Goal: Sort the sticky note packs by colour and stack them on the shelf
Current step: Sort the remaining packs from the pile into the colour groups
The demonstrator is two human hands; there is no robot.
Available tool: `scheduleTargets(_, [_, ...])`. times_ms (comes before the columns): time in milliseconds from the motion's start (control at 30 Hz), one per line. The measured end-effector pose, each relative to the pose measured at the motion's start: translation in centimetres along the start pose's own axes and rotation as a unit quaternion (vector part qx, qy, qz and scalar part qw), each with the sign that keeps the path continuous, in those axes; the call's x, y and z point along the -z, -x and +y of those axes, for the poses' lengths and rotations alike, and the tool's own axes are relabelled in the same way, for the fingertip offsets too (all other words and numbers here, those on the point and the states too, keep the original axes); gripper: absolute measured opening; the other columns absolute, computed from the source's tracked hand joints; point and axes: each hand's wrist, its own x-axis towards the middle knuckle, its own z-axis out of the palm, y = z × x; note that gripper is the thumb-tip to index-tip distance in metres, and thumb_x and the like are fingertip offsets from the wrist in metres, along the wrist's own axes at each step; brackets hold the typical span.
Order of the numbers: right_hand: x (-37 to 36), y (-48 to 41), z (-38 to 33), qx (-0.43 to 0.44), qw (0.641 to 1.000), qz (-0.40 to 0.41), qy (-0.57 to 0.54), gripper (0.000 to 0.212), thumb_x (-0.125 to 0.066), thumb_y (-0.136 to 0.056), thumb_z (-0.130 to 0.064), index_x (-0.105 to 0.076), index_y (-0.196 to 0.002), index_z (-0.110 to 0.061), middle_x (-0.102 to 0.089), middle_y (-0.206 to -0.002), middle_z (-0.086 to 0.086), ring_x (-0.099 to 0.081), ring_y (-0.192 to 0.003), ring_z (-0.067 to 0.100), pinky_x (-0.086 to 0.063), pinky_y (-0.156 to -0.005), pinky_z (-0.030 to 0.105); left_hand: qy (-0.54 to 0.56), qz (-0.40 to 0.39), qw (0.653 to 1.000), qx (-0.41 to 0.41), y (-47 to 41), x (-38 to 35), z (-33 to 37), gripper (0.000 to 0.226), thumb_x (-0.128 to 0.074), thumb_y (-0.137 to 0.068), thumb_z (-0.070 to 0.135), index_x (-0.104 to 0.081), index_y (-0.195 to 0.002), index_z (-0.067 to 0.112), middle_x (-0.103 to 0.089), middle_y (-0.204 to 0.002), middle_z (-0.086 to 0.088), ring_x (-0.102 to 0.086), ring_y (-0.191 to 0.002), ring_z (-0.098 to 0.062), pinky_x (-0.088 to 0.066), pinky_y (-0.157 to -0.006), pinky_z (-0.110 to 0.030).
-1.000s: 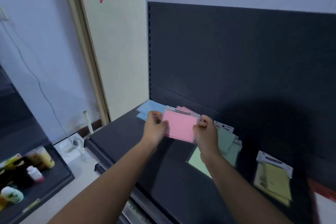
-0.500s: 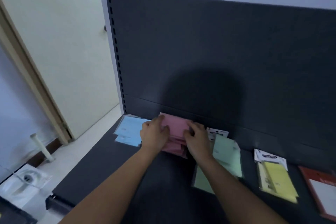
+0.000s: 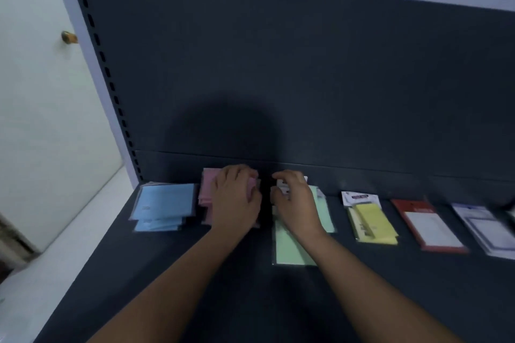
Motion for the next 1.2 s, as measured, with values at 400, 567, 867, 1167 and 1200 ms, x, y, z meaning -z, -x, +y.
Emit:
scheduleTargets(400, [15.3,8.2,8.2,-0.127,0.976,0.119,0.134,0.031,-0.056,-0.083,0.000,-0.060,-0.113,-0.005,-0.058,-0.115,0.009,-0.054,-0.108,0.023,-0.040,-0.091,0.024,0.042,-0.178,0.968,-0.172,3.8,-9.4,13.4,0.034,-0.054,-0.085,0.026,-0.055,-0.119,0.024,-0.057,-0.122,0.010,-0.045,-0.118,-0.017,-0.021,-0.095,-0.027])
scheduleTargets(567, [23.9,14.9,12.7,-0.205,0.948,0.161,0.185,0.026,-0.059,-0.086,-0.006,-0.060,-0.112,-0.007,-0.058,-0.112,0.010,-0.053,-0.108,0.025,-0.042,-0.092,0.034,0.023,-0.281,0.935,-0.214,8.0,-14.6,21.5,0.040,-0.049,-0.091,0.036,-0.048,-0.129,0.024,-0.050,-0.132,0.005,-0.040,-0.124,-0.019,-0.023,-0.101,-0.032])
scheduleTargets(867, [40.0,26.5,19.4,-0.268,0.913,0.225,0.210,0.032,-0.062,-0.088,-0.018,-0.060,-0.119,-0.010,-0.059,-0.118,0.004,-0.055,-0.110,0.017,-0.037,-0.085,0.018,0.036,-0.355,0.895,-0.266,16.6,-21.9,38.9,0.040,-0.044,-0.093,0.042,-0.046,-0.129,0.023,-0.049,-0.131,0.003,-0.040,-0.124,-0.020,-0.025,-0.102,-0.036])
scheduleTargets(1167, [50.1,33.9,24.2,-0.293,0.898,0.235,0.229,0.037,-0.061,-0.089,-0.024,-0.058,-0.124,-0.013,-0.059,-0.123,0.004,-0.053,-0.116,0.018,-0.042,-0.097,0.029,0.029,-0.377,0.882,-0.282,22.1,-26.7,49.8,0.046,-0.041,-0.094,0.042,-0.042,-0.135,0.021,-0.047,-0.135,0.000,-0.037,-0.127,-0.021,-0.023,-0.107,-0.039])
scheduleTargets(1200, [50.7,34.2,24.6,-0.294,0.898,0.237,0.228,0.037,-0.061,-0.088,-0.024,-0.058,-0.124,-0.013,-0.059,-0.123,0.004,-0.053,-0.116,0.018,-0.041,-0.097,0.029,0.029,-0.377,0.882,-0.282,22.4,-27.0,50.5,0.045,-0.041,-0.094,0.042,-0.043,-0.134,0.020,-0.047,-0.134,0.000,-0.038,-0.126,-0.021,-0.023,-0.107,-0.039])
